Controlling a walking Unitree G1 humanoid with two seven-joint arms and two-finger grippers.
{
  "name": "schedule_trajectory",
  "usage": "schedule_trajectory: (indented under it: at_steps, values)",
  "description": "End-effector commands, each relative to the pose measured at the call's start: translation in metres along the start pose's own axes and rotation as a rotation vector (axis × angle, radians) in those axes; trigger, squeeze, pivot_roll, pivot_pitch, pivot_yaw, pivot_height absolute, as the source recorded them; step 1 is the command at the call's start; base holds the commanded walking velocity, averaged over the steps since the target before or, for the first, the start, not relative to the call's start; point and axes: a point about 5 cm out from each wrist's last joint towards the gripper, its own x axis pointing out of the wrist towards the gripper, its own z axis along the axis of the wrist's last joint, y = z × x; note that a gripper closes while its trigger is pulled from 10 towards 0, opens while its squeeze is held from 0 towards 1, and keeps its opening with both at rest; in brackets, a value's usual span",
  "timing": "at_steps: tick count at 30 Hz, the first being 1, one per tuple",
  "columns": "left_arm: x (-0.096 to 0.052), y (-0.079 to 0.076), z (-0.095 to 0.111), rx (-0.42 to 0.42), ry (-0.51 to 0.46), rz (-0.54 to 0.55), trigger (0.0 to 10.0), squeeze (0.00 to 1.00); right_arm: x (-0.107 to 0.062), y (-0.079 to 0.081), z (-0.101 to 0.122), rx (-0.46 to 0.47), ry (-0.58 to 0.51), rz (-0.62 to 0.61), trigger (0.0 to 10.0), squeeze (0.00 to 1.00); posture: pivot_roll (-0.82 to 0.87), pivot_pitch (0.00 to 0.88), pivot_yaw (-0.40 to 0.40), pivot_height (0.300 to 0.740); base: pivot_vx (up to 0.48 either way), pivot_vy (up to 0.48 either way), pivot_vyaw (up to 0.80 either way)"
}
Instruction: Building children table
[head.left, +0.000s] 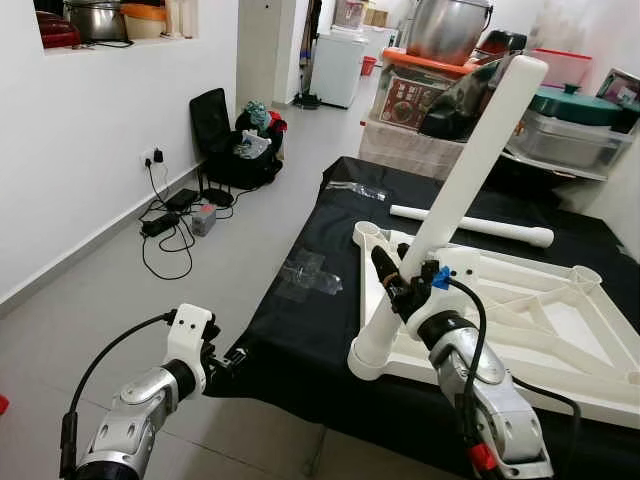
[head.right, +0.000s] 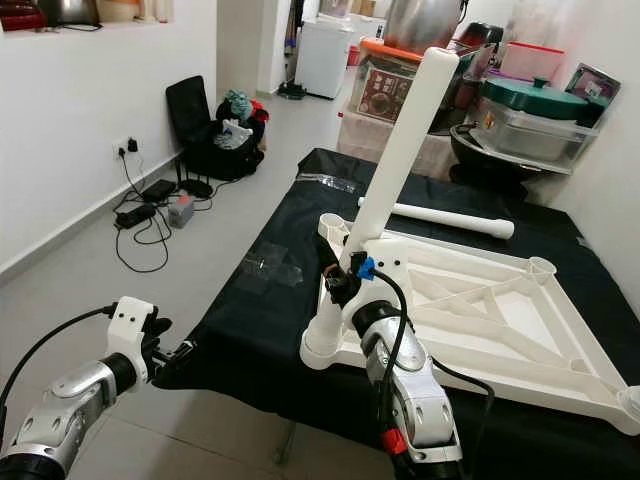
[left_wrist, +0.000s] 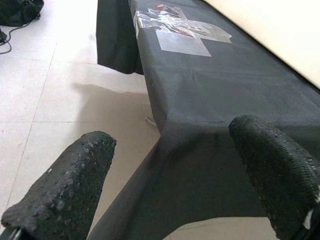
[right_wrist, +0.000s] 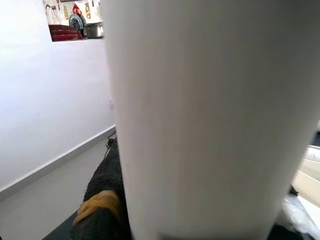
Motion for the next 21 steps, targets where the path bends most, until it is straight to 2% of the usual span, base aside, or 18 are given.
schedule_trajectory:
  at_steps: [1, 14, 15, 16, 17, 18, 19, 21]
  values:
    - [0.0028, -0.0042, -0.0009, 0.008, 0.005, -0.016, 10.0, 0.00, -0.0103, -0.0112, -0.0445, 0.005, 0.234, -0.048, 10.0, 0.00, 0.05, 0.000, -0.134, 0.740, 0.000, 0.000, 0.00]
    - [0.0028, -0.0039, -0.0008, 0.006, 0.003, -0.013, 10.0, 0.00, -0.0076, -0.0108, -0.0413, 0.011, 0.225, -0.037, 10.0, 0.00, 0.05, 0.000, -0.136, 0.740, 0.000, 0.000, 0.00]
    - [0.0028, -0.0038, -0.0008, 0.006, 0.004, -0.013, 10.0, 0.00, -0.0075, -0.0108, -0.0403, 0.014, 0.219, -0.036, 10.0, 0.07, 0.05, 0.000, -0.135, 0.740, 0.000, 0.000, 0.00]
    - [0.0028, -0.0038, -0.0008, 0.006, 0.004, -0.013, 10.0, 0.00, -0.0075, -0.0108, -0.0403, 0.014, 0.219, -0.036, 10.0, 0.07, 0.05, 0.000, -0.135, 0.740, 0.000, 0.000, 0.00]
    - [0.0028, -0.0037, -0.0008, 0.007, 0.004, -0.013, 10.0, 0.00, -0.0076, -0.0108, -0.0388, 0.020, 0.209, -0.034, 10.0, 0.50, 0.05, 0.000, -0.135, 0.740, 0.000, 0.000, 0.00]
    - [0.0028, -0.0036, -0.0007, 0.007, 0.004, -0.014, 10.0, 0.00, -0.0077, -0.0108, -0.0379, 0.024, 0.202, -0.032, 10.0, 0.50, 0.05, 0.000, -0.135, 0.740, 0.000, 0.000, 0.00]
    - [0.0028, -0.0035, -0.0007, 0.008, 0.004, -0.014, 10.0, 0.00, -0.0077, -0.0108, -0.0366, 0.028, 0.193, -0.033, 10.0, 0.58, 0.04, 0.000, -0.134, 0.740, 0.000, 0.000, 0.00]
    - [0.0029, -0.0035, -0.0008, 0.009, 0.005, -0.016, 10.0, 0.00, -0.0076, -0.0107, -0.0351, 0.032, 0.183, -0.033, 10.0, 0.57, 0.04, 0.000, -0.132, 0.740, 0.000, 0.000, 0.00]
